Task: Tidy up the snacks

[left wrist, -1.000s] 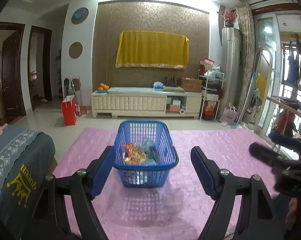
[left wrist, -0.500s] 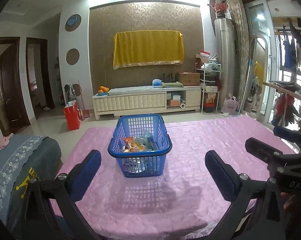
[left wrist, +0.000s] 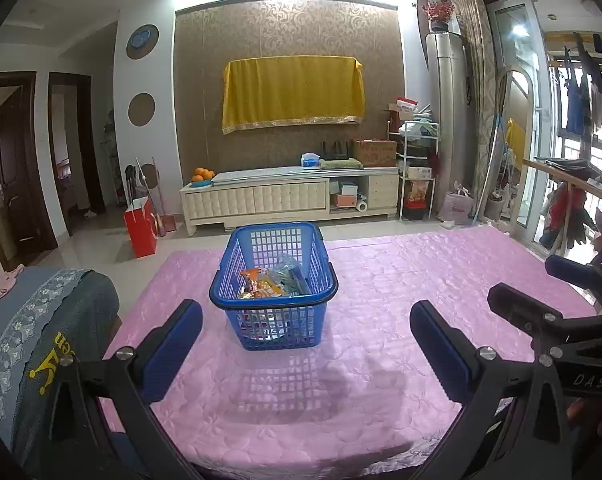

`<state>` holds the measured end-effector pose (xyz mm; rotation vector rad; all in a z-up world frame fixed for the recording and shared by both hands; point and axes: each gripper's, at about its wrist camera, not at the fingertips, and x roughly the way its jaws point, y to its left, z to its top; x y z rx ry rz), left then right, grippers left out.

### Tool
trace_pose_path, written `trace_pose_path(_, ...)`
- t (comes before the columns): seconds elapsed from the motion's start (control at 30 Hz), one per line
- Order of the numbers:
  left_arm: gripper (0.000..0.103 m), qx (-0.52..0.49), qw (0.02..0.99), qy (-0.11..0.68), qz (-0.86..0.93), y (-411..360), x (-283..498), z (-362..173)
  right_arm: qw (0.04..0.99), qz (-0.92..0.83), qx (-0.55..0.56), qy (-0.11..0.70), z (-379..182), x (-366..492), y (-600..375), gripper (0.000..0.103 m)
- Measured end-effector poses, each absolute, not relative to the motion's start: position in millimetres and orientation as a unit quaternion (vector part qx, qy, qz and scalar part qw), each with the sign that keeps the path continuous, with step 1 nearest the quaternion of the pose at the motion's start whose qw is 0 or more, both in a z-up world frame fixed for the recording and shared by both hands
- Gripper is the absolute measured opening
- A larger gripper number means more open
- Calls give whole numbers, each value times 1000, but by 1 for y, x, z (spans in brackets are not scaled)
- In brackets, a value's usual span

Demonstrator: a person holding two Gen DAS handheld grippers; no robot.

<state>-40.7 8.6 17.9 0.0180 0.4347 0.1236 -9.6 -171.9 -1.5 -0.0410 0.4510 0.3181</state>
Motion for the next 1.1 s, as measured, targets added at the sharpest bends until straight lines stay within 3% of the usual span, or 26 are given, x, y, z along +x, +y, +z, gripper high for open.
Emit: trace_pose_path(1.1, 103, -3, 973, 220, 64, 11, -50, 16, 963, 151, -34, 221, 1, -16, -165, 103)
